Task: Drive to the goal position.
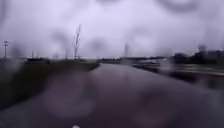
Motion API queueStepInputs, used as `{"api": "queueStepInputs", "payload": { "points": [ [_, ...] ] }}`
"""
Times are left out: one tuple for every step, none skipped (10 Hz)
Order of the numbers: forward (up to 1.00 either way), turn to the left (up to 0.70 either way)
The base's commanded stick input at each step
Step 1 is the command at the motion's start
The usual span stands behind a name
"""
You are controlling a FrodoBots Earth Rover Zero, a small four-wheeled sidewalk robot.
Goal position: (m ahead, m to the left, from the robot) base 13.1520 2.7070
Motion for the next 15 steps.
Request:
{"api": "queueStepInputs", "payload": {
  "points": [
    [0.7,0.0],
    [0.7,0.0],
    [0.7,0.0],
    [0.7,0.0],
    [0.7,0.0],
    [0.7,0.0],
    [0.7,0.0],
    [0.7,0.0],
    [0.7,0.0],
    [0.7,0.0],
    [0.7,0.0],
    [0.7,0.0],
    [0.7,0.0],
    [0.7,0.0],
    [0.7,0.0]
  ]
}}
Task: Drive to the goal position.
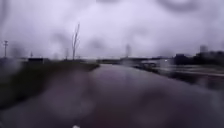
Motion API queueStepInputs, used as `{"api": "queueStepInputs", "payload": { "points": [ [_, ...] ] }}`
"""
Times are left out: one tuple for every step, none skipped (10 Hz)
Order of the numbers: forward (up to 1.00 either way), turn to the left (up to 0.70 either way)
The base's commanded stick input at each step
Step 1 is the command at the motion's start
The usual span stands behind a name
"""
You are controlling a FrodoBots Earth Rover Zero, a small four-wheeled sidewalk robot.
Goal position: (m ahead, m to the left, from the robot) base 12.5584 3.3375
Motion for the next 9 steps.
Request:
{"api": "queueStepInputs", "payload": {
  "points": [
    [0.7,0.0],
    [0.7,0.0],
    [0.7,0.0],
    [0.7,0.0],
    [0.7,0.0],
    [0.7,0.0],
    [0.7,0.0],
    [0.7,0.0],
    [0.7,0.0]
  ]
}}
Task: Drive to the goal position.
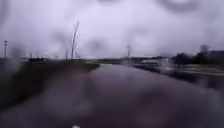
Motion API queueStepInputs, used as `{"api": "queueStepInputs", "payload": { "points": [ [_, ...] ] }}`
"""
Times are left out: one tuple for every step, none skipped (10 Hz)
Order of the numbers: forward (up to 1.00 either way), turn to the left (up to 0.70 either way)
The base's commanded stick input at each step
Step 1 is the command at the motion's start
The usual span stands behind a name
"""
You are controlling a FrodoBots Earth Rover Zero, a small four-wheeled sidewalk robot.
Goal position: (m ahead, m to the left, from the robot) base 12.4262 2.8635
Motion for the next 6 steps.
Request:
{"api": "queueStepInputs", "payload": {
  "points": [
    [0.7,0.0],
    [0.7,0.0],
    [0.7,0.0],
    [0.7,0.0],
    [0.7,0.0],
    [0.7,0.0]
  ]
}}
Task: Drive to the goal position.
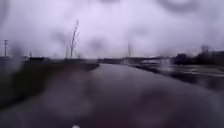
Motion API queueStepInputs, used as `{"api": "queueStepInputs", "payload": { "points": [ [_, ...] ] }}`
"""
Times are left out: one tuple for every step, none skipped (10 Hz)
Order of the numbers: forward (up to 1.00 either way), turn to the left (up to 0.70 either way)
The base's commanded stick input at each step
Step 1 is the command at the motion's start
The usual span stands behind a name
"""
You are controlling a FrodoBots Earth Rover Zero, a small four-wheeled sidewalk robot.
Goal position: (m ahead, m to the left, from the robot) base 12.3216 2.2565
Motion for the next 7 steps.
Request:
{"api": "queueStepInputs", "payload": {
  "points": [
    [0.7,0.0],
    [0.7,0.0],
    [0.7,0.0],
    [0.7,0.0],
    [0.7,0.0],
    [0.7,0.0],
    [0.7,0.0]
  ]
}}
